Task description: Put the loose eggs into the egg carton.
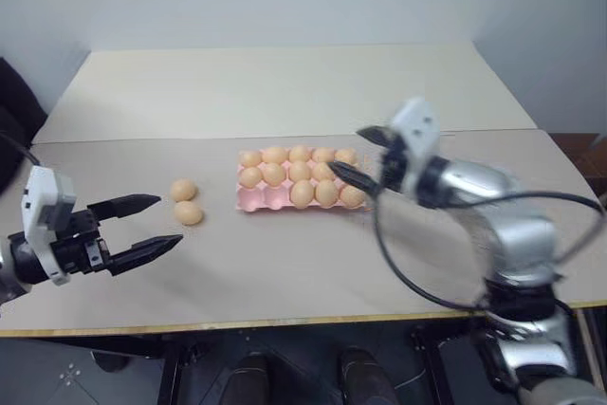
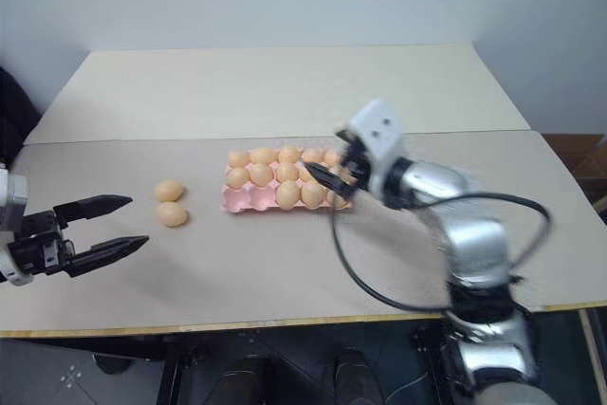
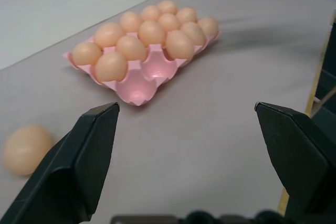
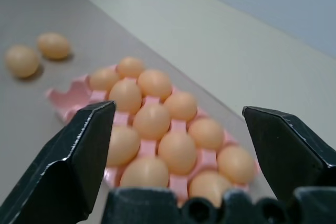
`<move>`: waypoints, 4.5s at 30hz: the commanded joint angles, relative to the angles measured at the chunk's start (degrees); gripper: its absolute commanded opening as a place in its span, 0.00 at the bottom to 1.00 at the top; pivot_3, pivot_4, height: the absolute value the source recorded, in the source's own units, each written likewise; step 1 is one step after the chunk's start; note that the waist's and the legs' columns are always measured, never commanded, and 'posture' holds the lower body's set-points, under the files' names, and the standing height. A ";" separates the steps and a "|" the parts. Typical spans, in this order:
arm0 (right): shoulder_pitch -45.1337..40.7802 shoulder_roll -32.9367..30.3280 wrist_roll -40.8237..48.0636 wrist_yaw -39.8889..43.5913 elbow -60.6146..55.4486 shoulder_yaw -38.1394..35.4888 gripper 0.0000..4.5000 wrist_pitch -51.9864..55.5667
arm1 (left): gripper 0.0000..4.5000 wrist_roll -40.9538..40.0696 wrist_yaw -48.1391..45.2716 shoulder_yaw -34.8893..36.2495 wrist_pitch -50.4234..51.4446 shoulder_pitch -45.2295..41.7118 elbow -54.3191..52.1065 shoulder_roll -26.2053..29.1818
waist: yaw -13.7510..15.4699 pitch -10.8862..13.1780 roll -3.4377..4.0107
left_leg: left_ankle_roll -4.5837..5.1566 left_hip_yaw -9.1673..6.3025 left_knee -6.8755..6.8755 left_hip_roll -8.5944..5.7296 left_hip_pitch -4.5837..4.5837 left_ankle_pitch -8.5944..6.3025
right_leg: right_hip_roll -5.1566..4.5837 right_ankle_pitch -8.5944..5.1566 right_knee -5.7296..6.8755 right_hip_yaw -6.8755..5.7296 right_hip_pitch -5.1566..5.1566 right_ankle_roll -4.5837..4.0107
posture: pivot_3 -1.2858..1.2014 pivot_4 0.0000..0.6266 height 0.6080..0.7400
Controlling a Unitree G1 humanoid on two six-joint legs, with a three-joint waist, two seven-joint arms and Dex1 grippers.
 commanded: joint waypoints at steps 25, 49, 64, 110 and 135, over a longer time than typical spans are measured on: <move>12.13 -13.87 10.45 8.26 -1.92 -11.62 1.00 -9.58 | 1.00 17.00 82.45 -8.25 48.74 -32.92 -16.12 -47.61 | 1.63 -0.14 -0.48 | 0.01 -0.02 0.25 -0.17 -0.03 0.00 | -0.12 0.03 0.09 -0.01 0.16 0.07 | 0.52 0.24 1.00; 12.58 -13.04 16.91 0.87 -4.90 -13.46 1.00 -6.89 | 0.58 27.83 76.15 -13.47 40.74 -38.10 -1.18 -49.33 | 1.85 -0.13 -0.50 | -0.02 -0.02 0.23 -0.21 -0.08 0.01 | -0.15 0.03 0.02 -0.02 0.17 0.07 | 0.52 0.24 1.00; 14.64 -11.92 16.92 -5.16 -6.13 -12.61 1.00 -7.72 | 0.52 14.62 56.13 -18.75 43.18 -41.17 -15.71 -43.01 | 2.17 -0.13 -0.51 | -0.03 -0.03 0.24 -0.22 -0.09 0.02 | -0.18 0.03 0.00 -0.07 0.20 0.08 | 0.52 0.24 1.00; 15.85 -15.07 16.51 1.34 0.42 -12.57 1.00 -12.83 | 0.99 13.21 7.88 -1.42 -5.11 -6.70 1.89 -6.42 | 1.84 -0.09 -0.44 | -0.01 0.04 0.09 -0.11 0.01 0.01 | -0.20 0.03 -0.08 -0.07 0.23 0.08 | 0.52 0.24 1.00; 13.75 -15.31 17.18 -2.28 -2.16 -13.58 1.00 -10.68 | 0.79 34.54 30.31 -33.32 -7.98 -41.16 42.15 -20.10 | 1.68 -0.12 -0.48 | -0.01 0.04 0.15 -0.17 -0.07 0.02 | -0.15 0.04 0.06 -0.04 0.08 0.09 | 0.52 0.24 1.00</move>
